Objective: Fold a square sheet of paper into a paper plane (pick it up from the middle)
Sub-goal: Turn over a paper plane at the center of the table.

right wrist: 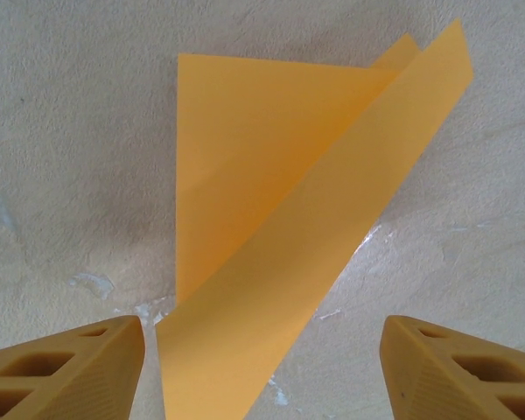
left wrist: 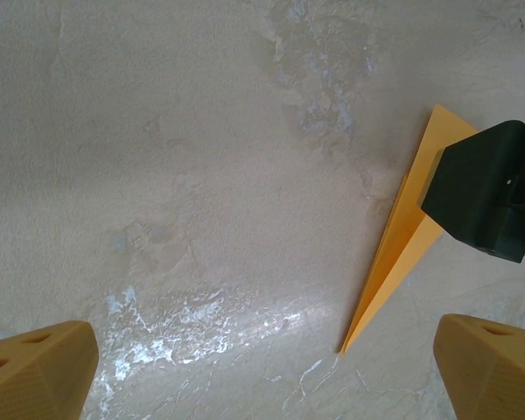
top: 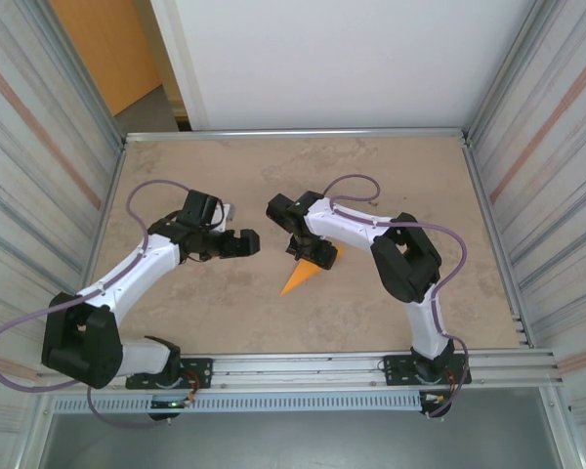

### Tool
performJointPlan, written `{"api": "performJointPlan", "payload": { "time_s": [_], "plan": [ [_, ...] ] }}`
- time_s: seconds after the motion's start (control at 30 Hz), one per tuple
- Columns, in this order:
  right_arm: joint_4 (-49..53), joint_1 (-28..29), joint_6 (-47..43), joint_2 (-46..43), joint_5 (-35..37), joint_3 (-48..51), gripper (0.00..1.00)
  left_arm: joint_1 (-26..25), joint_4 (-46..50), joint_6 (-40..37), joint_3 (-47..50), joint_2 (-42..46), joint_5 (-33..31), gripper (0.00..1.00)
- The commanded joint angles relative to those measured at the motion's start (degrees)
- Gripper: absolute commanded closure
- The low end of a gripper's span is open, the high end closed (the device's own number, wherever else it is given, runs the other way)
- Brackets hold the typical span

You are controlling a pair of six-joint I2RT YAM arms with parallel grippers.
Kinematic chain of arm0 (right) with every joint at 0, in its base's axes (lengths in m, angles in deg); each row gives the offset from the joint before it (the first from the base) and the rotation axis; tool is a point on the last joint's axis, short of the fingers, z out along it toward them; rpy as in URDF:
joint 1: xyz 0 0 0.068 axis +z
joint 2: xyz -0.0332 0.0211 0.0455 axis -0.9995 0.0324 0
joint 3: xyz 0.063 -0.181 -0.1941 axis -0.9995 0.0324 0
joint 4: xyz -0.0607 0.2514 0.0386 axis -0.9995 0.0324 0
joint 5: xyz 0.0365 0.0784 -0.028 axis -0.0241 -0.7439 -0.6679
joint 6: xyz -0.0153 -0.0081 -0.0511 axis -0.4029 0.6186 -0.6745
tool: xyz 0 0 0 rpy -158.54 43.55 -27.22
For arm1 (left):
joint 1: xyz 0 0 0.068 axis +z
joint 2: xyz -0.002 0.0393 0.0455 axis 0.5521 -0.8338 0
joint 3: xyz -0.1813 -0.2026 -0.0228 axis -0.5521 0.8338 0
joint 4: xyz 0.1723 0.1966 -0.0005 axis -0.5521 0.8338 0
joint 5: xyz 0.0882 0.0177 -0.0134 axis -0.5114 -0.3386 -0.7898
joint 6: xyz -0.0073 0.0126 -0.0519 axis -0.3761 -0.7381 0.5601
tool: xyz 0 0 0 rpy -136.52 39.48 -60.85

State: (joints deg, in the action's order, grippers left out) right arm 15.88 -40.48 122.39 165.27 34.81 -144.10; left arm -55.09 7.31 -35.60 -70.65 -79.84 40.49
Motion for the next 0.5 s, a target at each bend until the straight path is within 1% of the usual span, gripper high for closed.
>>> {"api": "performJointPlan", "payload": {
  "time_s": [0.0,0.17,0.47],
  "plan": [
    [0.9,0.0,1.4,-0.5,-0.9,0.3,0.28,0.4,-0.7,0.2,0.4,0.1,0.7,0.01],
    [1.3,-0.3,1.7,-0.2,-1.1,0.7,0.29,0.3,-0.7,0.3,0.4,0.0,1.0,0.01],
    [3.4,0.2,3.5,-1.6,0.4,1.2,0.39,0.3,-0.7,0.3,0.5,-0.1,1.0,0.01]
  ]
}}
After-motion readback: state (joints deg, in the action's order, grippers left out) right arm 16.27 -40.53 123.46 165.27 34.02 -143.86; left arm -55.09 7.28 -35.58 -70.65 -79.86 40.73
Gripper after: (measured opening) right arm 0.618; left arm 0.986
